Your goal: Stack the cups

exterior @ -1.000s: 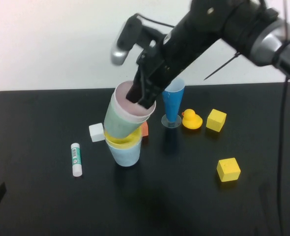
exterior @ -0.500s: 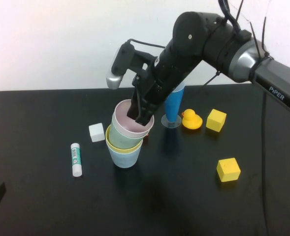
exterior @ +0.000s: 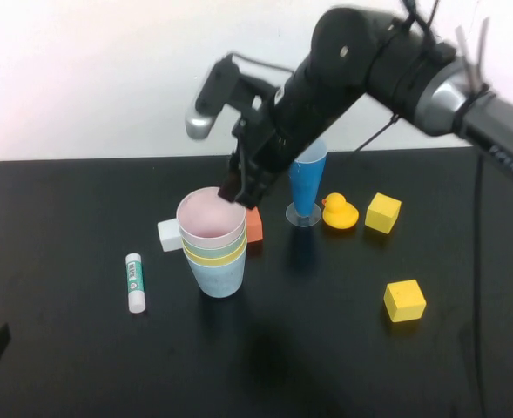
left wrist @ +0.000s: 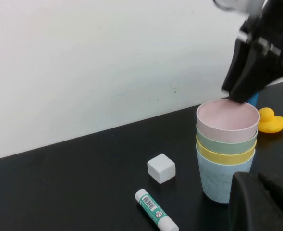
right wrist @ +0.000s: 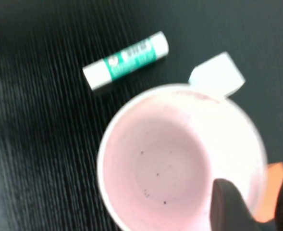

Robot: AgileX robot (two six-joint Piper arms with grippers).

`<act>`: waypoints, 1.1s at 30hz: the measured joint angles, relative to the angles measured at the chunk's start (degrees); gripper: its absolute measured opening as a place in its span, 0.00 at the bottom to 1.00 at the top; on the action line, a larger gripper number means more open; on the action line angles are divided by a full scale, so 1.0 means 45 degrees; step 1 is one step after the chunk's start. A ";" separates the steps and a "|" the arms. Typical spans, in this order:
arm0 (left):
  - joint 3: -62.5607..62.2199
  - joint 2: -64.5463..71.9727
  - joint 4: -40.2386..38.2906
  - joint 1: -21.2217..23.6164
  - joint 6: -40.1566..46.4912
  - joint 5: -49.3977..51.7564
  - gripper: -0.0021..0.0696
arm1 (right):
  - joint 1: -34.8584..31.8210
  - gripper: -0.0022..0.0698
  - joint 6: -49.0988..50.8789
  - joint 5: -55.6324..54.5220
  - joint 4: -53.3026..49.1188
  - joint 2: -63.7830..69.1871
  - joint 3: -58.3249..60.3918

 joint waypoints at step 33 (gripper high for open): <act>0.0000 -0.1001 -0.0193 0.0000 0.0000 0.0023 0.03 | -0.0129 0.03 0.5725 -0.4124 -0.8781 -1.7684 1.7391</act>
